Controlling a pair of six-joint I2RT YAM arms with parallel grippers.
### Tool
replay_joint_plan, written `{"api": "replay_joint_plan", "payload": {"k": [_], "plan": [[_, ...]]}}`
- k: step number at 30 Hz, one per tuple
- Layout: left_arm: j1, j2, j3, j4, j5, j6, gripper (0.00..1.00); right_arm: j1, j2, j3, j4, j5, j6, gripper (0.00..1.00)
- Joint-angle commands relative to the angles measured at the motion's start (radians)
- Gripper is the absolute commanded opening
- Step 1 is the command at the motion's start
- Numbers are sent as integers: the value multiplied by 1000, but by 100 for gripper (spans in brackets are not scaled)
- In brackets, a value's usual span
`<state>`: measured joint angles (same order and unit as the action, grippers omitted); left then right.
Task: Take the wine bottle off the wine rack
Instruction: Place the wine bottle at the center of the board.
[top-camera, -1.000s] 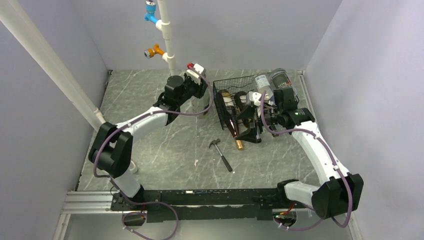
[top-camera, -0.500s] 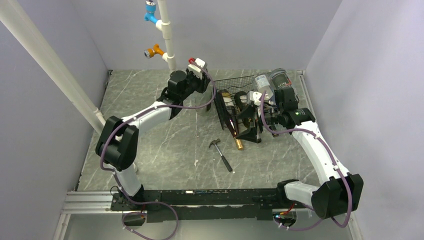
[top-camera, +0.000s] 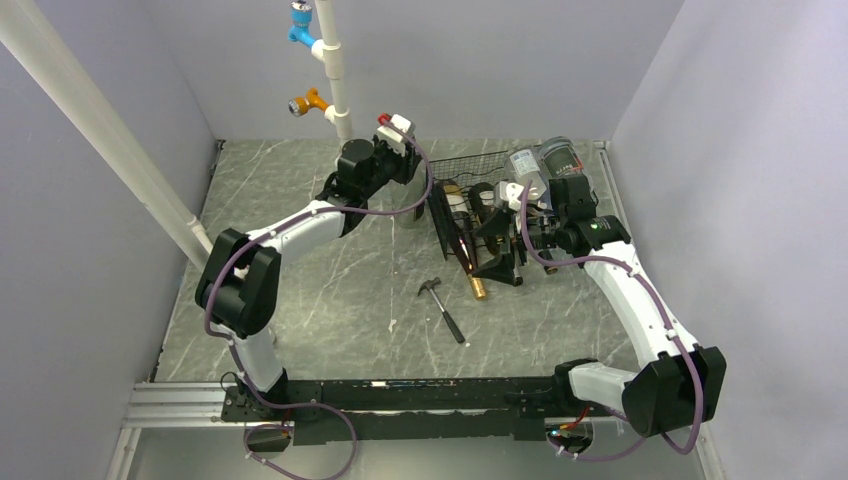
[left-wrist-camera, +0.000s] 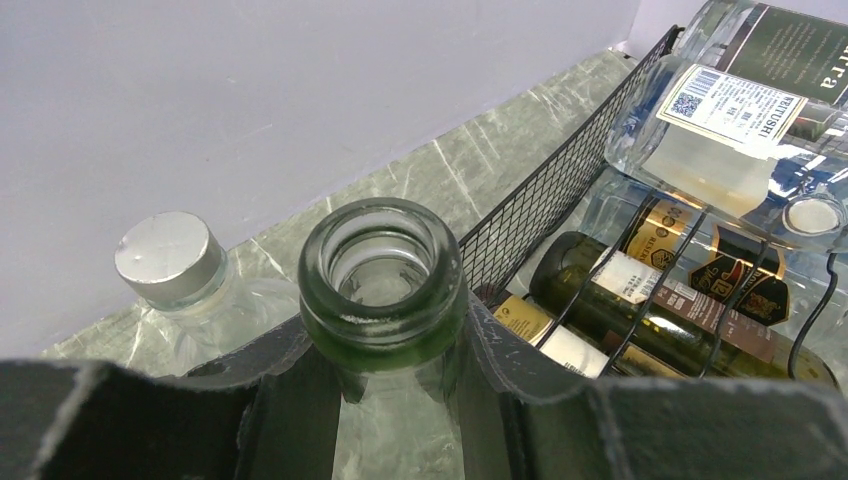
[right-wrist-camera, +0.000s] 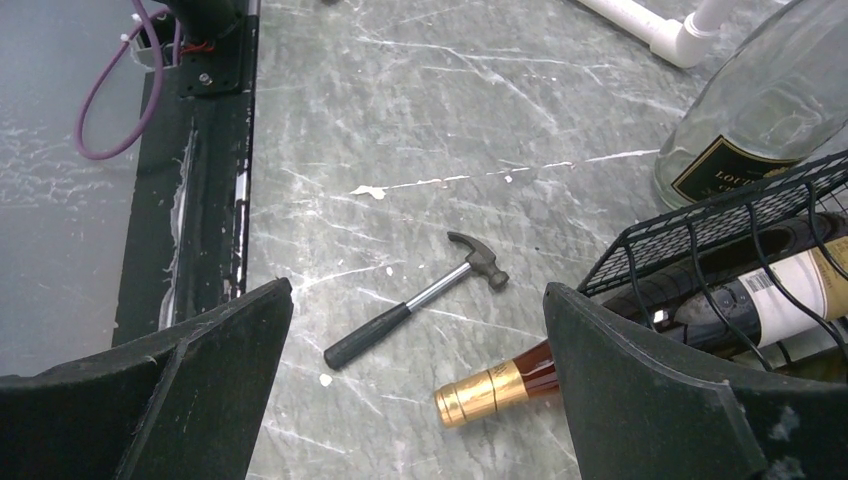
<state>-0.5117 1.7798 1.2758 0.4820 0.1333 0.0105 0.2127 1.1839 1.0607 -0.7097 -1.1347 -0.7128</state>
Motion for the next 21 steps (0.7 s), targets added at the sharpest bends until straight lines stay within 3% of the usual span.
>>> {"api": "replay_joint_plan", "payload": {"k": [1, 3, 17, 21], "plan": [[4, -36, 84, 147, 2, -3, 34, -8, 0, 4, 21, -16, -4, 99], [4, -37, 88, 126, 8, -4, 45, -10, -1, 4, 21, -16, -4, 99], [7, -129, 122, -55, 56, -46, 94, -23, 0, 9, -15, -21, -40, 99], [21, -193, 129, -141, 88, -75, 99, -25, -5, 16, -54, -22, -90, 99]]}}
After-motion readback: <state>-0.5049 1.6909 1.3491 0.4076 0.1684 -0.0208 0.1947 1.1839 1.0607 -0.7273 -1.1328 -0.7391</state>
